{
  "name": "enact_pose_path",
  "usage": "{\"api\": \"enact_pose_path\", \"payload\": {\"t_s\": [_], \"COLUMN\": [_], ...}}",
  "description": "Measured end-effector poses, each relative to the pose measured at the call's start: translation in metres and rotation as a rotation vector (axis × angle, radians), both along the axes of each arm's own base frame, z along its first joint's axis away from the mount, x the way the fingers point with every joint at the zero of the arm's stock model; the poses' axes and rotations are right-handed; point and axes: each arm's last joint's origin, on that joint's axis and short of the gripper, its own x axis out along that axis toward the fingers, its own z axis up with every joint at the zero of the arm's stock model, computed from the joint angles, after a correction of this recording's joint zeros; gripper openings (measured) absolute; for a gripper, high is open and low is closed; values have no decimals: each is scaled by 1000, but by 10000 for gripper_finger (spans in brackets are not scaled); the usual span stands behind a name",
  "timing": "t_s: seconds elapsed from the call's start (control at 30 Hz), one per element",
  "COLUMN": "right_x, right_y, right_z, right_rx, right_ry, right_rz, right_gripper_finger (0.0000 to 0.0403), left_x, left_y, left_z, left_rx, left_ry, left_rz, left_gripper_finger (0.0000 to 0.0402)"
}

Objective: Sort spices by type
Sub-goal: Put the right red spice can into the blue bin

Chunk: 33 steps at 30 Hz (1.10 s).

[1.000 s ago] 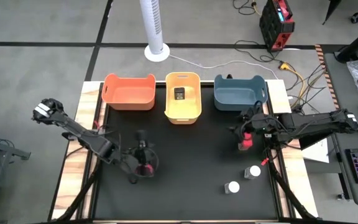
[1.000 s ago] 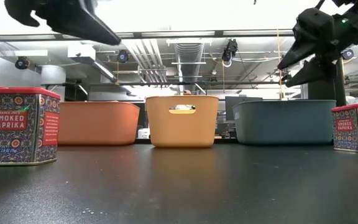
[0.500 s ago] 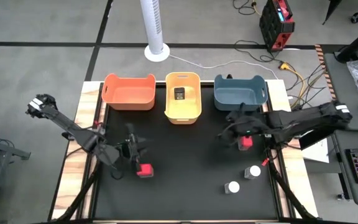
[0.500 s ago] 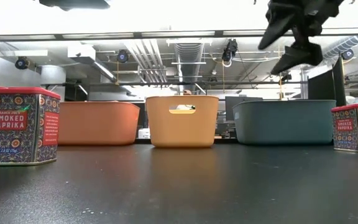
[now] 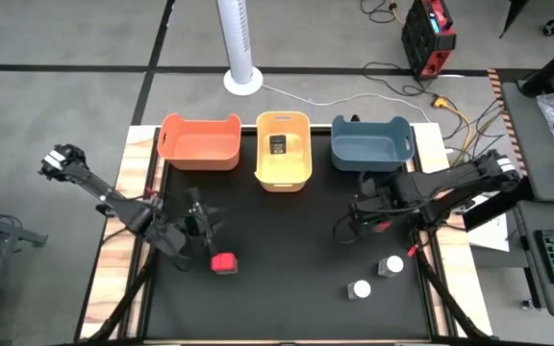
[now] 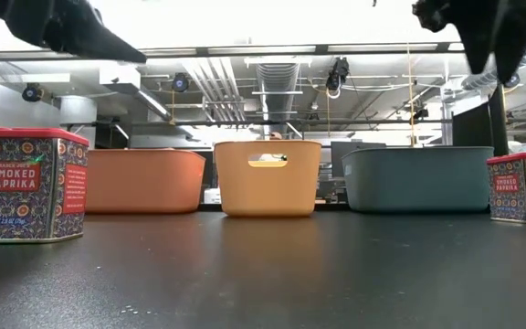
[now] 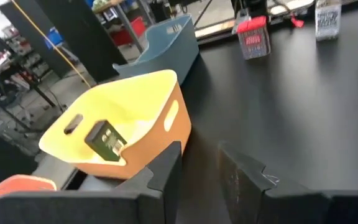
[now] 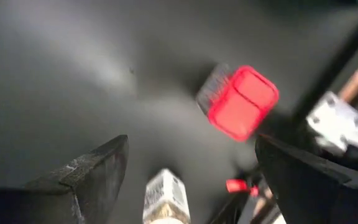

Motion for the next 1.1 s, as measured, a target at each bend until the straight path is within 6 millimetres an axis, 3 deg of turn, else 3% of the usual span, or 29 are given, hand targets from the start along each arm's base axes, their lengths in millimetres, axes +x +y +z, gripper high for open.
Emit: {"api": "enact_pose_path", "payload": {"t_s": [0.2,0.47,0.77,1.1], "right_x": [-27,-54,-55,-47], "right_y": [-11,-26,-35,-41], "right_z": [4,-18,-51,-72], "right_rx": [20,32,31,44], "right_ry": [0,-29,-20,1], "right_rz": [-125,-263,-315,-303], "right_gripper_finger": [334,347,352,348], "left_x": [1,0,0,0], "left_y": [-1,-5,-3,-3], "left_z": [6,15,19,19], "left_rx": [12,32,117,147], "left_ry": [-13,-6,5,16], "left_rz": [10,-17,19,17], "left_gripper_finger": [86,86,86,86]}}
